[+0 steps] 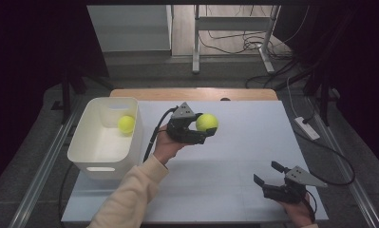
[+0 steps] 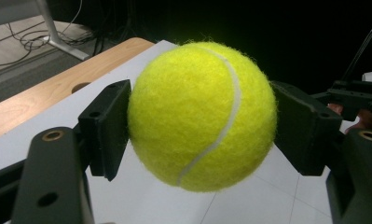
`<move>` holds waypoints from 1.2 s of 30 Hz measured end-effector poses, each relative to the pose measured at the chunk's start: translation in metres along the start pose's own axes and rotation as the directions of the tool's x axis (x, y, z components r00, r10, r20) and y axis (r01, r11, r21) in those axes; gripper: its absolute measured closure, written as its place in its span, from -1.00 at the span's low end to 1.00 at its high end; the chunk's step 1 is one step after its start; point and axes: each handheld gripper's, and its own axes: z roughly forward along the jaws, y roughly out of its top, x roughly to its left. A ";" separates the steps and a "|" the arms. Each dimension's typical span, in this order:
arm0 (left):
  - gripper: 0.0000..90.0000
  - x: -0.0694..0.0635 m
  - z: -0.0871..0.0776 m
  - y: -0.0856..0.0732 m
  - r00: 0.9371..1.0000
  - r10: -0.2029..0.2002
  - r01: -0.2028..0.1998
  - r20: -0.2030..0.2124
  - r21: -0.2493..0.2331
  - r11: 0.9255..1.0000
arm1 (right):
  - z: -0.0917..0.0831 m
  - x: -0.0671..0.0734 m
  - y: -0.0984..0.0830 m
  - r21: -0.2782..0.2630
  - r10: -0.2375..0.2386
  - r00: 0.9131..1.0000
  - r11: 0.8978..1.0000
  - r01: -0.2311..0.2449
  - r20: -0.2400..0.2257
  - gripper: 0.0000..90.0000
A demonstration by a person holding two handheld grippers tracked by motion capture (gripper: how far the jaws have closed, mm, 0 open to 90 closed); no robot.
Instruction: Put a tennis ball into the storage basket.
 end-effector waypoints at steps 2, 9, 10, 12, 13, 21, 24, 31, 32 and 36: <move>-0.40 0.000 -0.002 0.000 1.000 0.000 0.000 -0.003 -0.003 1.000 | 0.000 0.000 0.000 0.000 0.000 1.000 1.000 0.000 0.000 -0.73; -0.40 0.002 -0.011 -0.001 1.000 0.000 0.000 -0.012 -0.013 1.000 | 0.000 0.001 0.000 0.002 -0.003 1.000 1.000 0.003 0.001 -0.73; -0.40 0.003 -0.012 -0.001 1.000 0.000 0.000 -0.015 -0.015 1.000 | 0.000 0.001 0.000 0.002 -0.003 1.000 1.000 0.003 0.001 -0.73; -0.40 0.003 -0.015 0.000 1.000 -0.003 0.003 -0.022 -0.017 1.000 | 0.001 0.001 0.000 0.004 -0.001 1.000 1.000 0.001 0.000 -0.73; -0.40 0.004 -0.016 0.000 1.000 -0.004 0.004 -0.023 -0.016 1.000 | 0.001 0.001 0.000 0.003 -0.002 1.000 1.000 0.002 0.001 -0.73; -0.40 0.004 -0.024 0.000 0.999 -0.003 0.002 -0.032 -0.026 1.000 | 0.000 0.001 0.000 0.002 -0.004 1.000 1.000 0.004 0.002 -0.73; -0.40 0.005 -0.027 0.000 0.999 -0.003 0.002 -0.041 -0.029 1.000 | 0.000 0.001 0.000 0.002 -0.003 1.000 1.000 0.003 0.003 -0.73; -0.40 0.008 -0.032 -0.001 0.999 -0.004 0.002 -0.051 -0.034 0.999 | 0.000 0.001 0.000 0.003 -0.004 1.000 1.000 0.004 0.003 -0.73; -0.40 0.009 -0.034 -0.001 0.998 -0.006 0.004 -0.056 -0.038 0.999 | 0.000 0.001 0.000 0.003 -0.004 1.000 1.000 0.004 0.004 -0.73; -0.40 0.010 -0.037 -0.001 0.998 -0.007 0.005 -0.064 -0.040 0.999 | 0.001 0.001 0.000 0.004 -0.003 1.000 1.000 0.003 0.005 -0.73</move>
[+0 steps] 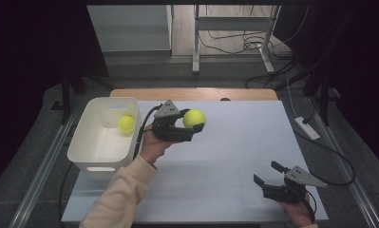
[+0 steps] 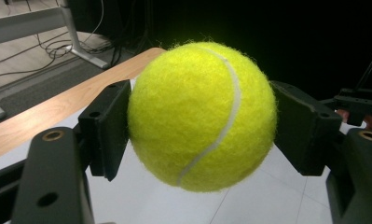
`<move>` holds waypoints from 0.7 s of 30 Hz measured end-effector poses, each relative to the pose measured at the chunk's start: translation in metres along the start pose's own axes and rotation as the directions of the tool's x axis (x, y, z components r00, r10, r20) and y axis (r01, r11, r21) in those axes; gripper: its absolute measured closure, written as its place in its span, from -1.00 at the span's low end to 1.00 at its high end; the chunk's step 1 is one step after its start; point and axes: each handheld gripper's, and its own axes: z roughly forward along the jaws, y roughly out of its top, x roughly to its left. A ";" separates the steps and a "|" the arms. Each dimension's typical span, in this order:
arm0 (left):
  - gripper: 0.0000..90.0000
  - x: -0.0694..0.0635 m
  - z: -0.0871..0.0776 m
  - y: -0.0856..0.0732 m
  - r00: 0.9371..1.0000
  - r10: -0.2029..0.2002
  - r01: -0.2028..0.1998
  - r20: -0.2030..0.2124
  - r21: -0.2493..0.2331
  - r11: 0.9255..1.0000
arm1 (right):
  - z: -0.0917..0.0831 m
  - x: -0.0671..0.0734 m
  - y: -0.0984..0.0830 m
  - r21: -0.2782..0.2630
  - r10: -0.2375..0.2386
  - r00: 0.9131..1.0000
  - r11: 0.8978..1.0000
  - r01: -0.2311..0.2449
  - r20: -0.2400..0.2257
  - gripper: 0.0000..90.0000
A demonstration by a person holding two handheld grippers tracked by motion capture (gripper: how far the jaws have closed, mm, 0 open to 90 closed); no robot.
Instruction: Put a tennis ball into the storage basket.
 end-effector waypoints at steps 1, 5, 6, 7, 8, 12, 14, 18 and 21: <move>-0.40 0.000 -0.001 0.000 1.000 0.000 0.000 -0.002 -0.001 1.000 | 0.000 0.000 0.000 0.000 0.000 1.000 1.000 0.000 0.000 -0.73; -0.40 0.002 -0.006 0.000 1.000 -0.001 0.001 -0.009 -0.007 1.000 | 0.000 0.000 0.000 -0.001 -0.002 1.000 1.000 0.002 0.001 -0.73; -0.40 0.002 -0.008 0.000 1.000 0.002 -0.002 -0.012 -0.008 1.000 | 0.000 0.000 0.000 -0.002 -0.002 1.000 1.000 0.002 0.001 -0.73; -0.40 0.003 -0.011 0.000 1.000 0.002 -0.002 -0.017 -0.009 1.000 | 0.000 0.000 0.000 -0.001 -0.001 1.000 1.000 0.001 0.002 -0.73; -0.40 0.004 -0.013 0.000 1.000 -0.001 0.001 -0.021 -0.012 1.000 | 0.000 0.000 0.000 -0.002 -0.002 1.000 1.000 0.002 0.001 -0.73; -0.40 0.005 -0.019 -0.002 1.000 0.000 0.000 -0.031 -0.022 1.000 | 0.000 0.000 0.000 -0.002 -0.002 1.000 1.000 0.002 0.001 -0.73; -0.40 0.006 -0.022 -0.003 0.999 0.000 -0.001 -0.035 -0.022 1.000 | 0.000 0.000 0.000 -0.003 -0.002 1.000 1.000 0.002 0.002 -0.73; -0.40 0.008 -0.028 -0.004 0.999 -0.003 0.001 -0.048 -0.025 1.000 | 0.000 0.001 0.001 -0.003 -0.003 1.000 1.000 0.003 0.002 -0.73; -0.40 0.010 -0.033 -0.005 0.998 -0.005 0.004 -0.056 -0.025 1.000 | 0.000 0.001 0.000 -0.002 -0.003 1.000 1.000 0.003 0.002 -0.73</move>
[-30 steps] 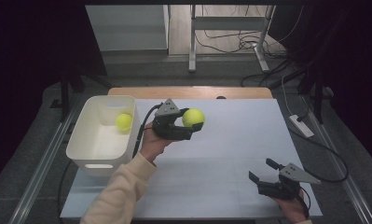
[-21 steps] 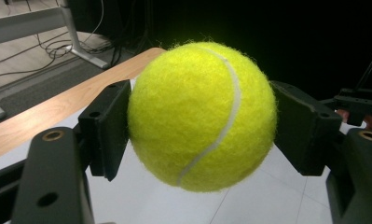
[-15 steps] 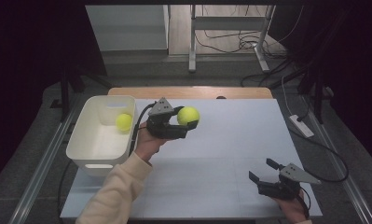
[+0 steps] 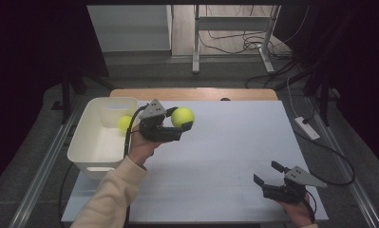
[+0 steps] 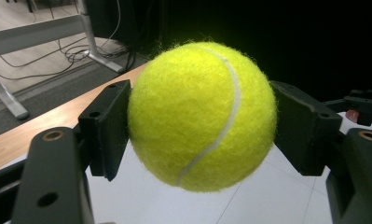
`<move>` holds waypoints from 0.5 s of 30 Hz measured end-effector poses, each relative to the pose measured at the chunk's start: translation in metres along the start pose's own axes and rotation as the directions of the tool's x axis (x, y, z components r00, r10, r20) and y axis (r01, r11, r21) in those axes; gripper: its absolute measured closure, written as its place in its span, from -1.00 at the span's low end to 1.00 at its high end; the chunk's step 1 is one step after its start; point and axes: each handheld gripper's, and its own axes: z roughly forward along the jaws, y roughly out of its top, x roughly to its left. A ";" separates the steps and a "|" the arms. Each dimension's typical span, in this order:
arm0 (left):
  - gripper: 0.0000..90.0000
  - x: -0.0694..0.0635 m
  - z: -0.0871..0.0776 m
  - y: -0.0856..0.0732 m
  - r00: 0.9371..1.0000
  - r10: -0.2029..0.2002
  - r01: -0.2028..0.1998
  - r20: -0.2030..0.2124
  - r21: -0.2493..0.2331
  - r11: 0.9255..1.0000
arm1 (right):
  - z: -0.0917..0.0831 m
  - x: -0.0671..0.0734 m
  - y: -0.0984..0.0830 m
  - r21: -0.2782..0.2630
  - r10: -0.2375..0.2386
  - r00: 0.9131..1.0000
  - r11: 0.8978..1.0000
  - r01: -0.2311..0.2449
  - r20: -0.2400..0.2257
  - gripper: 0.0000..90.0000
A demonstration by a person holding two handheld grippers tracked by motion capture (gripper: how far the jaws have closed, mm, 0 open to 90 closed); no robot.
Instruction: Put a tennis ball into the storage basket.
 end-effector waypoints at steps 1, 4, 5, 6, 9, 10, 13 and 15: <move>-0.40 0.001 -0.002 0.000 1.000 -0.001 0.001 -0.005 0.000 1.000 | 0.000 0.000 0.000 0.000 0.000 1.000 1.000 0.000 0.000 -0.73; -0.40 0.003 -0.007 -0.001 1.000 -0.005 0.005 -0.014 -0.006 1.000 | 0.000 0.000 0.000 0.000 -0.002 1.000 1.000 0.002 0.000 -0.73; -0.40 0.004 -0.009 -0.002 1.000 -0.005 0.005 -0.018 -0.007 1.000 | 0.000 0.000 0.000 0.000 -0.001 1.000 1.000 0.001 0.000 -0.73; -0.40 0.005 -0.010 -0.002 1.000 -0.007 0.007 -0.019 -0.008 1.000 | 0.000 0.000 0.000 0.000 -0.002 1.000 1.000 0.002 0.000 -0.73; -0.40 0.006 -0.013 -0.003 1.000 -0.006 0.006 -0.023 -0.011 1.000 | 0.000 0.000 0.000 -0.001 -0.003 1.000 1.000 0.003 0.001 -0.73; -0.40 0.007 -0.015 -0.003 1.000 -0.008 0.008 -0.027 -0.013 1.000 | 0.000 0.000 0.000 -0.001 -0.003 1.000 1.000 0.003 0.001 -0.73; -0.40 0.009 -0.019 -0.004 0.999 -0.011 0.010 -0.032 -0.017 1.000 | 0.000 0.000 0.000 0.000 -0.002 1.000 1.000 0.002 0.001 -0.73; -0.40 0.010 -0.022 -0.004 0.999 -0.014 0.013 -0.036 -0.018 1.000 | 0.000 0.000 0.000 0.001 -0.001 1.000 1.000 0.001 0.002 -0.73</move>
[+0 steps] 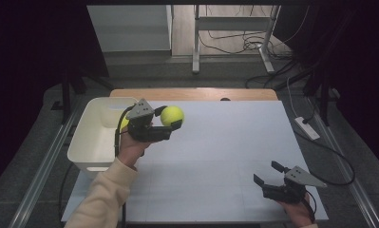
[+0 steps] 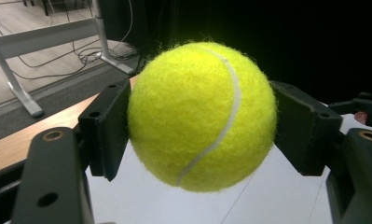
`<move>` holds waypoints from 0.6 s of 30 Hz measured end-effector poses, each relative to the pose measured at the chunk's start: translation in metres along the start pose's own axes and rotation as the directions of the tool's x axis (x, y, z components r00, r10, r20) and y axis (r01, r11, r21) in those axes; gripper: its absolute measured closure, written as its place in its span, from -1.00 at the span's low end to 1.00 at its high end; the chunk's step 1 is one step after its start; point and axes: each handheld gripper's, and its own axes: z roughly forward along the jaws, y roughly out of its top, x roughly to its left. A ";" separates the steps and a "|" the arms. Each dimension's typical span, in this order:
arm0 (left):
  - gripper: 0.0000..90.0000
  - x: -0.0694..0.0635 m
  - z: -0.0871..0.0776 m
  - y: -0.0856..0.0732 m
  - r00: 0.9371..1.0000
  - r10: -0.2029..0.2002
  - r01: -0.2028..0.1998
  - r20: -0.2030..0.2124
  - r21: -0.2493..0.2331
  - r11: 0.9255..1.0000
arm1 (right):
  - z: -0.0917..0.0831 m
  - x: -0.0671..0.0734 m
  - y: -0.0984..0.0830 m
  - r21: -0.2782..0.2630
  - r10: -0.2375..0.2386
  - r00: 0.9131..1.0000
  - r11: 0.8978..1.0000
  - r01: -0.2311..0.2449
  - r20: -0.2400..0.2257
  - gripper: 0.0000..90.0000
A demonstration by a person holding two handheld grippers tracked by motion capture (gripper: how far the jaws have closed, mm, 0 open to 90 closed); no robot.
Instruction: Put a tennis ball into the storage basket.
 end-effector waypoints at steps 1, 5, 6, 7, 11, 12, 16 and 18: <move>-0.40 0.001 -0.001 0.000 1.000 -0.003 0.003 -0.003 0.000 1.000 | 0.000 0.000 0.000 0.000 0.000 1.000 1.000 0.000 0.000 -0.73; -0.40 0.004 -0.006 -0.002 1.000 -0.008 0.008 -0.018 0.002 1.000 | 0.000 0.000 0.000 0.000 0.000 1.000 1.000 0.000 0.000 -0.73; -0.40 0.005 -0.008 -0.002 1.000 -0.012 0.012 -0.022 0.002 1.000 | 0.000 0.000 0.000 0.000 0.000 1.000 1.000 0.000 0.000 -0.73; -0.40 0.006 -0.009 -0.002 1.000 -0.016 0.016 -0.026 -0.002 1.000 | 0.000 0.000 0.000 -0.001 0.000 1.000 1.000 0.000 0.000 -0.73; -0.40 0.008 -0.013 -0.002 0.999 -0.020 0.019 -0.036 -0.007 1.000 | 0.000 0.000 0.000 -0.003 0.001 1.000 1.000 -0.001 0.001 -0.73; -0.40 0.009 -0.015 -0.002 0.999 -0.019 0.019 -0.040 -0.005 1.000 | 0.000 0.000 0.000 -0.004 0.001 1.000 1.000 -0.001 0.001 -0.73; -0.40 0.012 -0.020 -0.003 0.998 -0.024 0.024 -0.052 -0.007 1.000 | 0.000 0.000 0.000 -0.004 0.002 1.000 1.000 -0.002 0.002 -0.73; -0.40 0.014 -0.022 -0.004 0.998 -0.027 0.026 -0.058 -0.007 1.000 | 0.000 0.000 0.000 -0.004 0.002 1.000 1.000 -0.002 0.002 -0.73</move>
